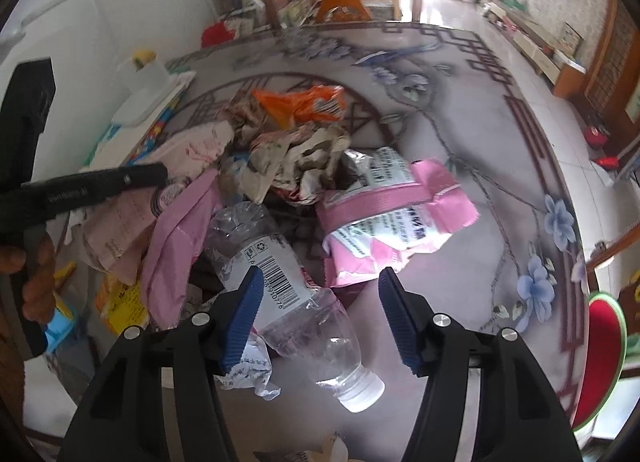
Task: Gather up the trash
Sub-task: 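Grasp the white milk carton with the left tool while the right tool grasps the clear plastic bottle, then lift the bottle and carton and carry both toward the red bin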
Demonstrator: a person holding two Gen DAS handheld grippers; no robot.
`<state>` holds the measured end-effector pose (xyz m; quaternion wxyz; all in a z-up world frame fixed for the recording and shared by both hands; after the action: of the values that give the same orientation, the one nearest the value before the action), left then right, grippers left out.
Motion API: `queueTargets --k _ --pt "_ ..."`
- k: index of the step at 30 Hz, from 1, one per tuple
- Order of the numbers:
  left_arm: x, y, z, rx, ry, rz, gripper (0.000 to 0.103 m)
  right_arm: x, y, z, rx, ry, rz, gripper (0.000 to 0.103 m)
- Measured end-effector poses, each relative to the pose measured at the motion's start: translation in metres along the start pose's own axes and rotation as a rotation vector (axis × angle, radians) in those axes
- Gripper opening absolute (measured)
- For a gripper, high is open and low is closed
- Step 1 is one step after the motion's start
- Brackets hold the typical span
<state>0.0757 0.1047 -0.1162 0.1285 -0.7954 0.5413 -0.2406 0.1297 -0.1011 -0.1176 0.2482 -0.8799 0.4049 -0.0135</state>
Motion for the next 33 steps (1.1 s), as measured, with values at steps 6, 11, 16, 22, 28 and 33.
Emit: queueTargets --k 6,11,16,22,28,33 --pt "0.002 0.007 -0.016 0.033 0.03 -0.007 0.023 -0.013 0.002 0.02 -0.071 -0.036 -0.076 0.058" --pt "0.007 0.005 -0.026 0.07 0.052 -0.022 0.023 -0.025 0.011 0.04 -0.111 -0.031 -0.129 0.059" --pt "0.012 0.005 -0.044 0.134 0.034 -0.026 0.023 -0.011 0.006 0.016 -0.046 -0.046 -0.025 0.0" --pt "0.025 0.004 -0.062 0.213 0.043 -0.035 0.023 0.003 0.008 0.014 -0.06 -0.043 0.046 0.024" --pt "0.035 0.012 -0.072 0.228 0.047 -0.028 0.023 -0.02 0.005 0.021 -0.027 -0.048 -0.031 0.057" --pt "0.03 0.023 -0.079 0.226 0.051 -0.051 0.023 -0.04 0.005 0.05 -0.097 -0.04 -0.105 0.07"
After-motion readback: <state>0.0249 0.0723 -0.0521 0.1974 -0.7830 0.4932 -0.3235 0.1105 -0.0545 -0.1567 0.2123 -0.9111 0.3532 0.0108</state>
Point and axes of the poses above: each gripper's, at about its wrist camera, not at the fingertips, and z roughly the way its jaws point, x to its right, y to its underside, the point moved 4 cm from there along z, roughly the way its jaws point, and after that the axes turned 4 degrees about z, right-handed, at the moved point
